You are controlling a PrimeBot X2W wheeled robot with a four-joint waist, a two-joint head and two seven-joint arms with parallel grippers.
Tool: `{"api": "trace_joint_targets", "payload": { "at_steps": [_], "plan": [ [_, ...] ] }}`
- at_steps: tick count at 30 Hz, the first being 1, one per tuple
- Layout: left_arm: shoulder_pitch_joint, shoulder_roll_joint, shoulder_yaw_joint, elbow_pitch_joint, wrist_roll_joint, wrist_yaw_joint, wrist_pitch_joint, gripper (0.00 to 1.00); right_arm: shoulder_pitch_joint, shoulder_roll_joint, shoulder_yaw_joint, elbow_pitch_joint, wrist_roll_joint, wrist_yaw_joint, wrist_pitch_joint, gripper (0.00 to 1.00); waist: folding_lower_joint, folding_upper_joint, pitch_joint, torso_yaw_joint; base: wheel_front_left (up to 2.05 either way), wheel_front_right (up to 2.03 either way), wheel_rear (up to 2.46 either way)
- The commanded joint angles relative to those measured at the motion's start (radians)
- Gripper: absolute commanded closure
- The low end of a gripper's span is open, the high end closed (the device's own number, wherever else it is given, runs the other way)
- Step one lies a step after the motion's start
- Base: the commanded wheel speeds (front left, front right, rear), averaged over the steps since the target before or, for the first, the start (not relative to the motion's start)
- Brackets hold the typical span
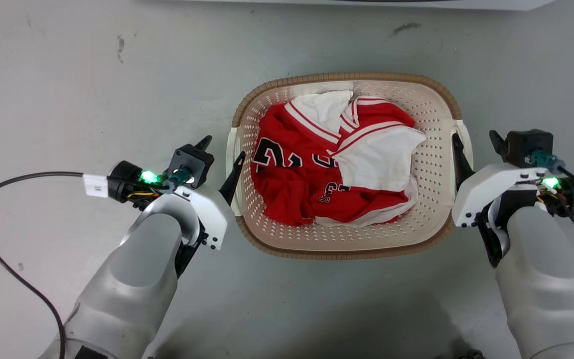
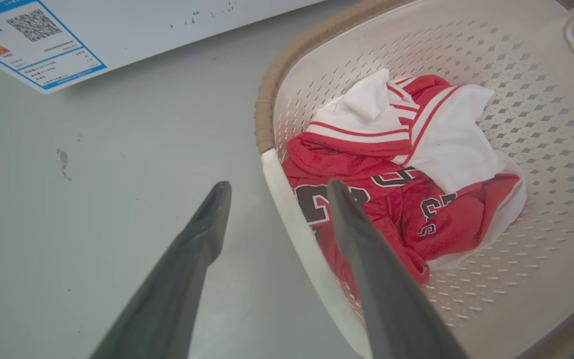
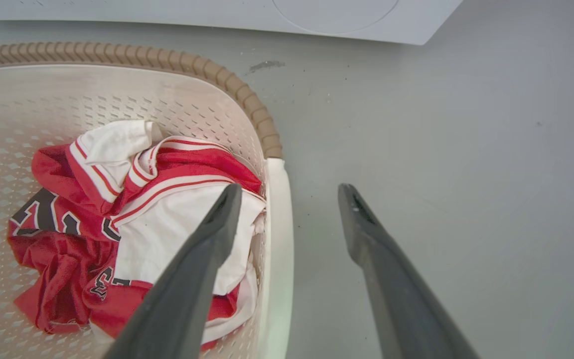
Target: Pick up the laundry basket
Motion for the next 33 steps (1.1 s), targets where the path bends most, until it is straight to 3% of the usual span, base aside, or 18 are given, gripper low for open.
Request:
{"api": "trace_joint_targets", "payload": {
  "at_steps": [1,5,14,23,32,33],
  "plan": [
    [-0.009,-0.002,-0.01,0.012,-0.012,0.001,-0.002,0.0,-0.02,-0.004,-0.006,0.005,-0.003,-0.001,0.0,0.0,-0.0002,0.0,0.009,0.002,0.0,0.0,0.0],
    [-0.076,-0.01,-0.139,0.076,-0.13,0.001,0.024,0.0,-0.085,-0.003,-0.031,0.103,-0.01,-0.001,0.055,0.0,-0.0002,0.0,0.029,0.006,0.0,0.0,0.0],
    [-0.141,0.013,-0.31,0.087,-0.335,0.001,0.113,0.0,-0.182,-0.003,-0.031,0.257,0.0,-0.001,0.15,0.0,-0.0002,0.0,0.051,0.009,0.0,0.0,0.0],
    [-0.182,0.062,-0.467,0.031,-0.547,0.001,0.22,0.0,-0.232,-0.003,-0.055,0.299,-0.051,-0.001,0.193,0.0,-0.0002,0.0,0.072,0.01,0.0,0.0,0.0],
    [-0.219,0.082,-0.577,0.034,-0.658,0.001,0.215,0.0,-0.248,-0.003,-0.069,0.313,-0.097,-0.001,0.212,0.0,-0.0002,0.0,0.083,0.013,0.0,0.0,0.0],
    [-0.22,0.082,-0.585,0.029,-0.673,0.001,0.213,0.0,-0.25,-0.002,-0.072,0.315,-0.091,-0.001,0.22,0.18,-0.0002,0.0,0.083,0.014,0.0,0.0,0.0]
  ]
}}
